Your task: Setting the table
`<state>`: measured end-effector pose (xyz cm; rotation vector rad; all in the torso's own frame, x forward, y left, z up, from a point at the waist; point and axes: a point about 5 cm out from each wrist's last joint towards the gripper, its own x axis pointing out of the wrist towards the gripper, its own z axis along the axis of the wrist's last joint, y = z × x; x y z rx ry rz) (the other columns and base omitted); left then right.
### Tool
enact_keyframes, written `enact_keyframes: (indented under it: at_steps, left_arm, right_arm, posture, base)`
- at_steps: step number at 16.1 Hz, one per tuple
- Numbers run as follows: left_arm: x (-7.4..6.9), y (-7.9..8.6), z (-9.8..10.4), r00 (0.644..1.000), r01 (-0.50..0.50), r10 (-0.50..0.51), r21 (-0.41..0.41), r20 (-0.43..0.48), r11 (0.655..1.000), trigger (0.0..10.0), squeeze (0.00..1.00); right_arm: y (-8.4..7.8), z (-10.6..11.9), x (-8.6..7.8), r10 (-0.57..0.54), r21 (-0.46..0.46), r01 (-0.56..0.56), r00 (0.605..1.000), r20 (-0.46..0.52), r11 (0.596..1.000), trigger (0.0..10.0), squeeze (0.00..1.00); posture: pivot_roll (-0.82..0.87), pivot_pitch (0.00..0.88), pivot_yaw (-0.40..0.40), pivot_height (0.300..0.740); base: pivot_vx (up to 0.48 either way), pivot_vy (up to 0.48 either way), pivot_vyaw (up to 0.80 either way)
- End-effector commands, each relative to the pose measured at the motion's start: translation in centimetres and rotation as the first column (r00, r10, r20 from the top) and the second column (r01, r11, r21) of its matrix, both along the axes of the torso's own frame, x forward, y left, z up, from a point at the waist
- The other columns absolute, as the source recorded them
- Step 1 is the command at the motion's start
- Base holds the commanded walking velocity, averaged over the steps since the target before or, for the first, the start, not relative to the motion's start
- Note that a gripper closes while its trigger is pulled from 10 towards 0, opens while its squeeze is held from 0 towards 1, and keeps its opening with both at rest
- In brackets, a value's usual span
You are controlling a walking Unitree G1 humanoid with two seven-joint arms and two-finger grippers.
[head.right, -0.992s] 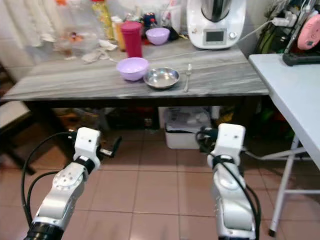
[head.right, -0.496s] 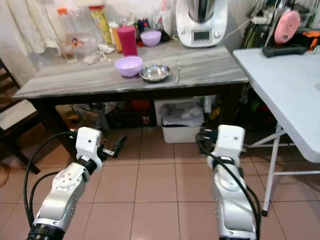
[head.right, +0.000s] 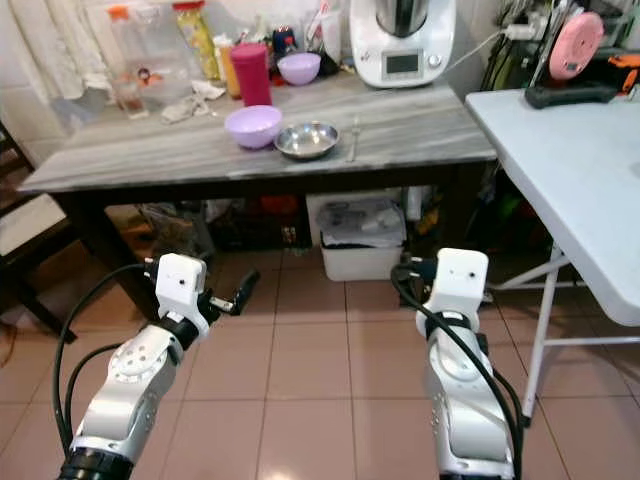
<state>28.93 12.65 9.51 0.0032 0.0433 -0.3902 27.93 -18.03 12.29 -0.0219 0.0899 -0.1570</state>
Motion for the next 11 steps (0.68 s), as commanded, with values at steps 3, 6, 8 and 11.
enact_keyframes:
  at_steps: [3,6,8,11]
  left_arm:
    - [-0.03,0.04,0.37,1.000,0.009,-0.009,-0.005,0.010,1.000,10.0,0.00]
    - [-0.03,0.06,0.37,1.000,0.011,-0.011,-0.005,0.008,1.000,10.0,0.00]
    - [-0.03,0.06,0.37,1.000,0.013,-0.013,-0.005,0.008,1.000,10.0,0.00]
    - [-0.03,0.04,0.43,1.000,0.017,-0.017,-0.003,0.005,1.000,10.0,0.00]
  right_arm:
    - [0.18,0.63,0.20,0.014,-0.002,-0.014,1.000,0.025,1.000,10.0,0.00]
    - [0.23,0.56,0.24,0.016,-0.003,-0.016,1.000,0.023,1.000,10.0,0.00]
    - [0.23,0.54,0.24,0.018,-0.002,-0.017,1.000,0.024,1.000,10.0,0.00]
    - [0.25,0.57,0.20,0.022,0.003,-0.022,0.999,0.026,1.000,10.0,0.00]
  posture:
    - [-0.29,0.000,0.094,0.740]
    - [-0.29,0.000,0.094,0.740]
    - [-0.29,0.000,0.096,0.740]
    - [-0.29,0.000,0.095,0.740]
  base:
    - [0.000,-0.406,0.00]
    - [0.000,-0.405,0.00]
    - [0.000,-0.409,0.00]
    - [0.000,-0.407,0.00]
